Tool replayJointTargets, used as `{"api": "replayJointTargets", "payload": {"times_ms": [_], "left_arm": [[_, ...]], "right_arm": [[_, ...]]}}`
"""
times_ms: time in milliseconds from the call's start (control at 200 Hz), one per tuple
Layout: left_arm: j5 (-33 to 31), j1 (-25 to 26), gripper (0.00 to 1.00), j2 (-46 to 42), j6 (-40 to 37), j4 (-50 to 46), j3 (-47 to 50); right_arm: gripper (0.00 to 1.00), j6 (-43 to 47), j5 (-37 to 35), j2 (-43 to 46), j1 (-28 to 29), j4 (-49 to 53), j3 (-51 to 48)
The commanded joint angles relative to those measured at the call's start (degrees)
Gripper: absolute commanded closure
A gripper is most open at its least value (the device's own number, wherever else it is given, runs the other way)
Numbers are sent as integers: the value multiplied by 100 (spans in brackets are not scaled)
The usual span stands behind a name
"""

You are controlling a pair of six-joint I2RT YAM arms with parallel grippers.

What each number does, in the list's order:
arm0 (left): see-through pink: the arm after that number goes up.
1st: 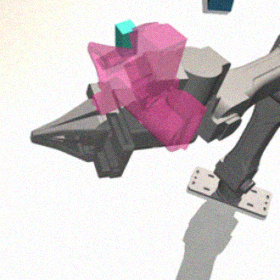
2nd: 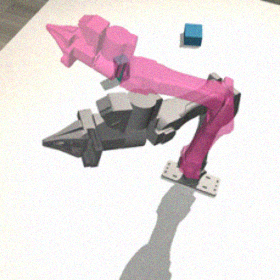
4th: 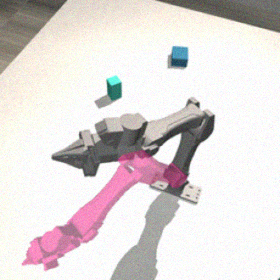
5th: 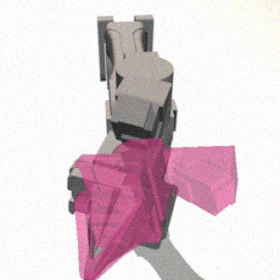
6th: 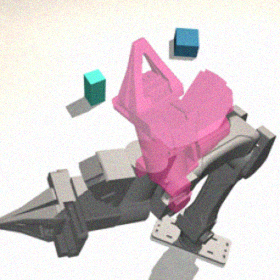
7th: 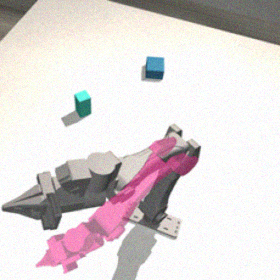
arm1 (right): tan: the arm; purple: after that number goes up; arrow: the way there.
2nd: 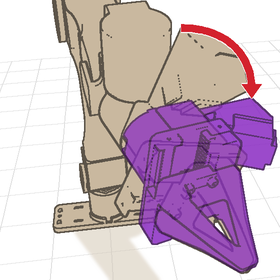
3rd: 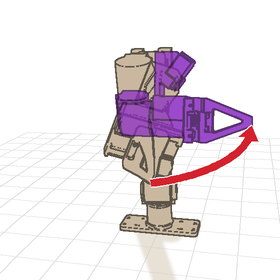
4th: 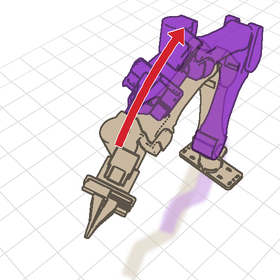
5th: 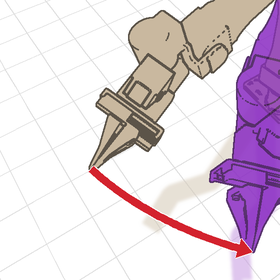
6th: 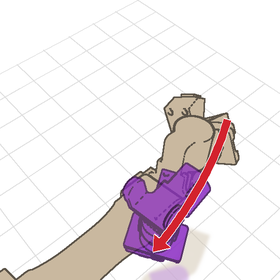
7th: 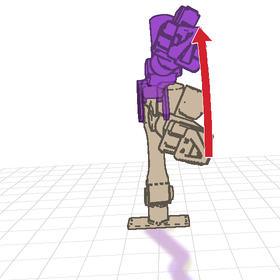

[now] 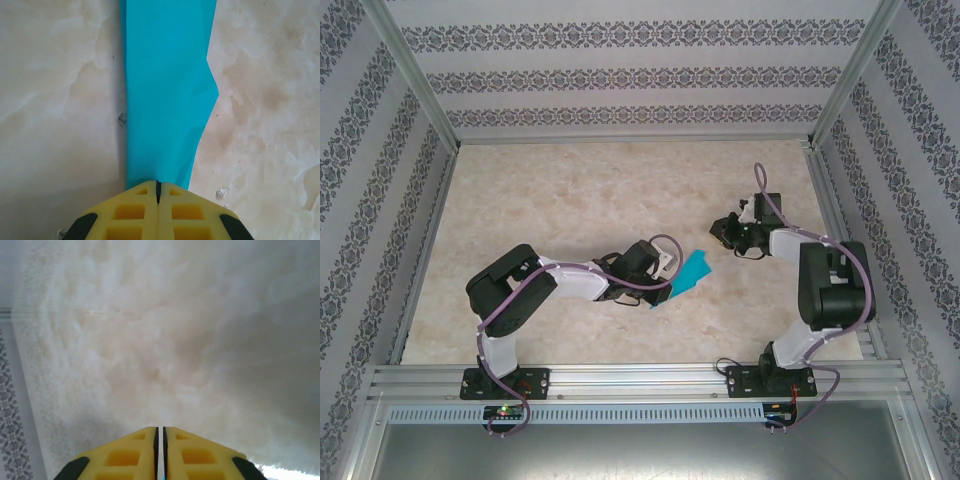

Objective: Fold a paper plane with a square sheet of paper (pick it up from the middle)
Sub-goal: Fold the wing for the fifth time at the center of the table.

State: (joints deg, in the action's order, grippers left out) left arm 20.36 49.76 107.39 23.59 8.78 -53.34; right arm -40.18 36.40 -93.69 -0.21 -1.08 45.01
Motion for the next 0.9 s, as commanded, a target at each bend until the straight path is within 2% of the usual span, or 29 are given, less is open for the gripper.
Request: {"api": "replayJointTargets", "payload": {"times_ms": [0,205,375,659,894], "left_arm": [[47,-19,98,197,141,-1414,137],[126,-18,94,-36,208,-1425,-144],[190,-19,89,-239,248,-1482,-351],[233,-20,82,-663,305,-1575,-403],[53,-28,72,-1060,281,-1818,-129]], "right_arm": [[82,279,67,532,150,600,-369],[72,27,89,1510,614,833,-1293],[67,-290,7,1904,908,746,-1751],[62,-725,-82,1603,1547,216,-1822],[61,-962,-126,1403,1883,-172,-1934]]}}
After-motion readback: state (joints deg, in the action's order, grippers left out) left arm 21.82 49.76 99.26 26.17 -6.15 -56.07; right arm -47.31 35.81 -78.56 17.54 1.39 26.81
